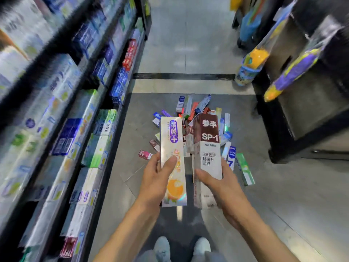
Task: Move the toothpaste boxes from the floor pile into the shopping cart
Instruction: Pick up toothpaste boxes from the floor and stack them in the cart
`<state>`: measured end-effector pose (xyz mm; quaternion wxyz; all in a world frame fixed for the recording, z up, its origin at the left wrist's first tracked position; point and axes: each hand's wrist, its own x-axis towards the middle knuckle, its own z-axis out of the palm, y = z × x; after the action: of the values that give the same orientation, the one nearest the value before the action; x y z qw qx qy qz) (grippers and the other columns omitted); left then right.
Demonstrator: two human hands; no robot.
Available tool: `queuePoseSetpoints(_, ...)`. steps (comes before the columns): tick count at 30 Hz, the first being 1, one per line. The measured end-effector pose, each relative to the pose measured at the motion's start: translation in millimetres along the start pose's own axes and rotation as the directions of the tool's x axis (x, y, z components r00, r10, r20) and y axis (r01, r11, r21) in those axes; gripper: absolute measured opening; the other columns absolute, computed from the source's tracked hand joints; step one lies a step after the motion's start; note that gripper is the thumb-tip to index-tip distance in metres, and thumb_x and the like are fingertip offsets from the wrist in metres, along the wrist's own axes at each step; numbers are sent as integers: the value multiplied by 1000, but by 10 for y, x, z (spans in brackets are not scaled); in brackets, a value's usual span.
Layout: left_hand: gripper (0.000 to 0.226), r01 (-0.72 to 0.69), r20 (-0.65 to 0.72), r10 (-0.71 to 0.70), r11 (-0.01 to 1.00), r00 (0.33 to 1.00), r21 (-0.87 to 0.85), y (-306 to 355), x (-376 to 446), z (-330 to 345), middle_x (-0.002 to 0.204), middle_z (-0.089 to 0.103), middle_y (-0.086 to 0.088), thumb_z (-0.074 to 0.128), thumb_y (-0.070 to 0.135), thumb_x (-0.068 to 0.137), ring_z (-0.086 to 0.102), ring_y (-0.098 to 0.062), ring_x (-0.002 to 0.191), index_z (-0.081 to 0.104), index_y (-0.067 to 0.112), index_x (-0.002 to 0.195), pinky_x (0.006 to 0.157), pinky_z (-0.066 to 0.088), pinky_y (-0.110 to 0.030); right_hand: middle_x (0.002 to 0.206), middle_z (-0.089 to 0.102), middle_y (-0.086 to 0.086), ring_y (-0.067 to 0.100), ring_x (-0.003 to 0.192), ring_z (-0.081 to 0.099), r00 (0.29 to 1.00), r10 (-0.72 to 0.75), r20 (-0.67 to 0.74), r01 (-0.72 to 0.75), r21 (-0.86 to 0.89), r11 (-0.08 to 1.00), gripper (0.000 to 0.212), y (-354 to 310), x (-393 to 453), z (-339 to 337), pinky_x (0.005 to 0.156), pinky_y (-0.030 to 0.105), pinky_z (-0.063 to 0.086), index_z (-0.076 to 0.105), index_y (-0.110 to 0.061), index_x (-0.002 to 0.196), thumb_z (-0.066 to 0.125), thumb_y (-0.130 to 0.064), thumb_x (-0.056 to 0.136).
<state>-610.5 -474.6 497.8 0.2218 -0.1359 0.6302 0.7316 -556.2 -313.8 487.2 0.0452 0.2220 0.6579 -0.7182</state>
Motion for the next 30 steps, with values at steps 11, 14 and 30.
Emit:
queuePoseSetpoints(11, 50, -155, 198, 126, 978, 972, 139, 1757, -1639, 901, 103, 77, -1, 87, 32, 72, 74, -25, 94, 65, 20, 115, 88, 58, -52, 119, 72, 0, 21, 110, 69, 956, -204, -212, 207, -8, 978, 46, -2090, -1672, -325, 98, 52, 53, 60, -25, 125, 74, -32, 82)
queuePoseSetpoints(14, 45, -183, 298, 136, 973, 945, 138, 1939, -1763, 997, 103, 77, -1, 86, 28, 76, 74, -26, 96, 65, 22, 116, 86, 59, -52, 113, 73, -4, 19, 105, 70, 910, -237, -340, 254, 5, 967, 48, -2286, -1973, -351, 91, 43, 57, 58, -23, 123, 74, -30, 78)
queuePoseSetpoints(30, 33, -275, 854, -141, 910, 501, 311, 1901, -3155, 1546, 93, 78, -2, 83, 23, 76, 75, -21, 81, 67, 20, 106, 70, 60, -37, 114, 73, -4, 19, 105, 71, 332, -55, -942, 333, 62, 941, 51, -2020, -4293, 83, 94, 48, 55, 61, -29, 121, 78, -41, 74)
